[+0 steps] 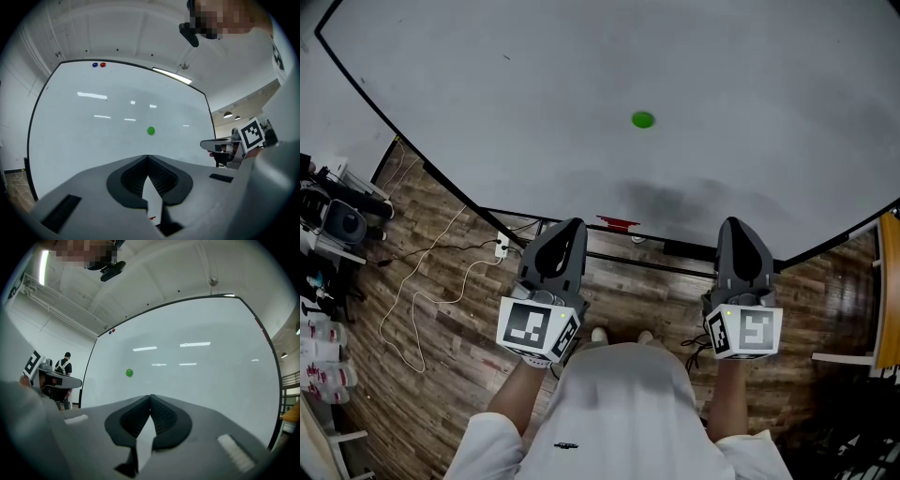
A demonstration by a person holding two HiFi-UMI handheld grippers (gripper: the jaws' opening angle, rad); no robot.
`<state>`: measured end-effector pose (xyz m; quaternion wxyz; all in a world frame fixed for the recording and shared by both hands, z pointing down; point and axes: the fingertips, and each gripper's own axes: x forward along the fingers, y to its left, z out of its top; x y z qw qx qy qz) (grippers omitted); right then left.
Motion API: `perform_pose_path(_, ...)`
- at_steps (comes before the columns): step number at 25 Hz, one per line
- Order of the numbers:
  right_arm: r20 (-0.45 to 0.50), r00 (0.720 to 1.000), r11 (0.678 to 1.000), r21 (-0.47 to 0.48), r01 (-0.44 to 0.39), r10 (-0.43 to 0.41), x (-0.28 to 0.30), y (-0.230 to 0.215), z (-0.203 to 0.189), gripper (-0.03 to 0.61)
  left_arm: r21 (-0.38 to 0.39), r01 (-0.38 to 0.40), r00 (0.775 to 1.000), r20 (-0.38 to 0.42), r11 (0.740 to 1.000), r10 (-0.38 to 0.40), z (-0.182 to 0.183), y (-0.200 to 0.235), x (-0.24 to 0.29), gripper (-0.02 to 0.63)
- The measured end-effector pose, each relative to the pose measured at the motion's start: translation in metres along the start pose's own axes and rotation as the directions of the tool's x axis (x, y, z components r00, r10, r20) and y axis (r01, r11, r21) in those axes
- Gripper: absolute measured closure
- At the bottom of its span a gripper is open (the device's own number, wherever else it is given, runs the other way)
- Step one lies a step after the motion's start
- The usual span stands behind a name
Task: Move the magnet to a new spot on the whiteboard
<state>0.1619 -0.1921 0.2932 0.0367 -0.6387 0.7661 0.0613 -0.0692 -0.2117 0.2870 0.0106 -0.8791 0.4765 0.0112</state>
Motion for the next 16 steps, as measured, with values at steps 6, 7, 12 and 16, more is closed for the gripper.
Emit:
perform_pose_path(6,-0.01,1.0,0.999,-0.041,0.017,-0.018,0.009,0.008,0.021,0.568,-0.005,0.01,1.0,-0.001,1.0,-0.01,-0.001,0.001,0.002,0.607)
perform_pose_path(7,-0.009,1.0,0.999,-0.042,0.017,-0.017,0.009,0.009,0.021,0.568,-0.006,0.013,1.0,-0.002,1.0,-0.013,-0.002,0.001,0.002,0.607)
perform_pose_path(12,-0.004,1.0,0.998,-0.065,0.003,-0.003,0.01,0.015,0.016,0.568,-0.011,0.023,1.0,-0.004,1.0,-0.023,-0.004,0.003,0.001,0.607)
perform_pose_path(16,-0.007,1.0,0.998,-0.066,0.017,-0.018,0.009,0.016,0.014,0.568,-0.014,0.03,1.0,-0.001,0.999,-0.03,-0.004,0.007,0.0,0.607)
